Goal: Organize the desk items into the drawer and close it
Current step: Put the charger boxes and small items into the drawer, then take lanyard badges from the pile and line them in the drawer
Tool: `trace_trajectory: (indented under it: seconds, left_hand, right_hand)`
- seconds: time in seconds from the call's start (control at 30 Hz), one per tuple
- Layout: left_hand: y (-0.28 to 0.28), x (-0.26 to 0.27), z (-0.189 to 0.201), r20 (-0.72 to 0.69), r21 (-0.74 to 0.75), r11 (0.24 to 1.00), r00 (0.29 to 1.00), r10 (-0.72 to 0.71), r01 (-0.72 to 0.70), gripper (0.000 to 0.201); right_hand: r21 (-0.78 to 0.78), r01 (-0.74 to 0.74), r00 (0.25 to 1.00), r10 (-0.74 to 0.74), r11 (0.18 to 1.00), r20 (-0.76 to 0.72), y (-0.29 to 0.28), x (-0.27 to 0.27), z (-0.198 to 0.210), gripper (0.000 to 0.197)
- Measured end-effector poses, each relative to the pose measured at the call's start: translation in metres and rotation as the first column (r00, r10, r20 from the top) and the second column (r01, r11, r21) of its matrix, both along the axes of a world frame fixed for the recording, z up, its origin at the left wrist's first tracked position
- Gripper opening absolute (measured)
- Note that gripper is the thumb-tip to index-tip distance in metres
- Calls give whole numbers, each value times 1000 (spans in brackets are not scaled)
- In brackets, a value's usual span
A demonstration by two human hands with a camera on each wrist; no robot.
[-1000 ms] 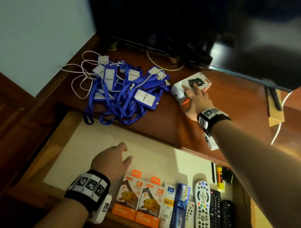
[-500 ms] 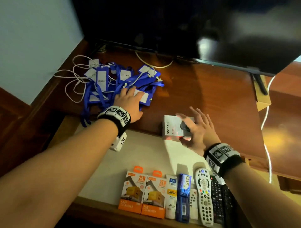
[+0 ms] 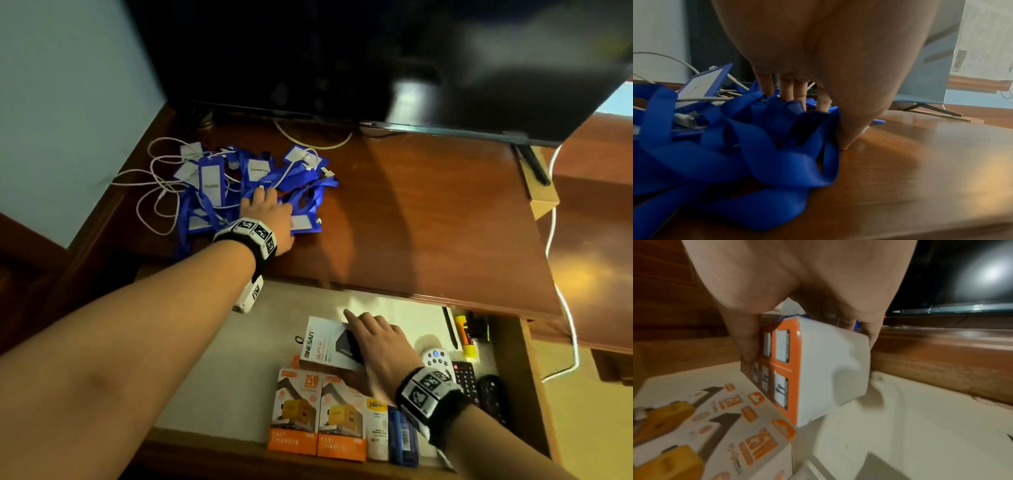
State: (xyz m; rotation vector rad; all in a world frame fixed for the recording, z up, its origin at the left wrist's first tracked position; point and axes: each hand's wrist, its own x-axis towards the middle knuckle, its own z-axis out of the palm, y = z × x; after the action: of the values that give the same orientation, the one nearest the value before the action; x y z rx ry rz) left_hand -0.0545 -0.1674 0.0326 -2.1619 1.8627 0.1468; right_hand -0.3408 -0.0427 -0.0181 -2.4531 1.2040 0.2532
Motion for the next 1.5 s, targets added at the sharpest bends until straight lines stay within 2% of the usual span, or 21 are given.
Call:
trace_trajectory:
  seconds: [0.13, 0.23, 0.3, 0.43, 0.5, 0.63, 0.8, 0.97, 1.13, 1.27, 1.4, 1.5]
  left_hand:
    - [4, -1, 3, -7, 6, 1000, 1000, -18, 18, 53]
    - [10, -3, 4, -20, 1, 1000, 1000, -21, 21, 45]
    - [16, -4, 4, -31, 8, 1000, 999, -19, 19, 49]
    - [31, 0, -3, -71, 50, 998, 997, -31, 35, 79]
    - [38, 5, -5, -99, 45, 998, 994, -35, 40, 85]
    - [48, 17, -8, -113, 52, 996, 991, -65, 72, 79]
    - [47, 24, -10, -116, 32, 994, 988, -97, 101, 67]
    - [38, 13, -7, -105, -39, 997, 992, -77, 73, 55]
    - [25, -6, -7, -76, -124, 991, 995, -59, 49, 68]
    - [16, -24, -2, -53, -74, 997, 998, -39, 35, 66]
    - [8, -34, 0, -27, -17, 1000, 999, -21, 21, 73]
    - [10, -39, 1, -92, -46, 998, 995, 30, -34, 60]
  right_hand:
    - [27, 82, 994, -80, 996, -71, -19, 14, -29, 95]
    - [106, 145, 984, -131, 984, -124, -30, 26, -40, 89]
    - [138, 161, 977, -139, 977, -160, -34, 32, -46, 88]
    - [191, 147, 977, -112, 971, -182, -38, 35, -56, 97]
    - [229, 129, 979, -87, 965, -185, -39, 35, -57, 103]
    - [293, 101, 978, -41, 951, -204, -36, 36, -54, 104]
    - [242, 169, 974, -124, 955, -192, -23, 38, -44, 99]
    - [142, 276, 960, -266, 950, -85, -14, 35, -35, 90]
    - [123, 283, 951, -295, 951, 92, -4, 24, -33, 77]
    - [132, 274, 936, -296, 953, 191, -9, 14, -30, 65]
    - [142, 259, 917, -289, 955, 273, -21, 4, -19, 53]
    - [142, 273, 895, -305, 952, 326, -28, -2, -12, 45]
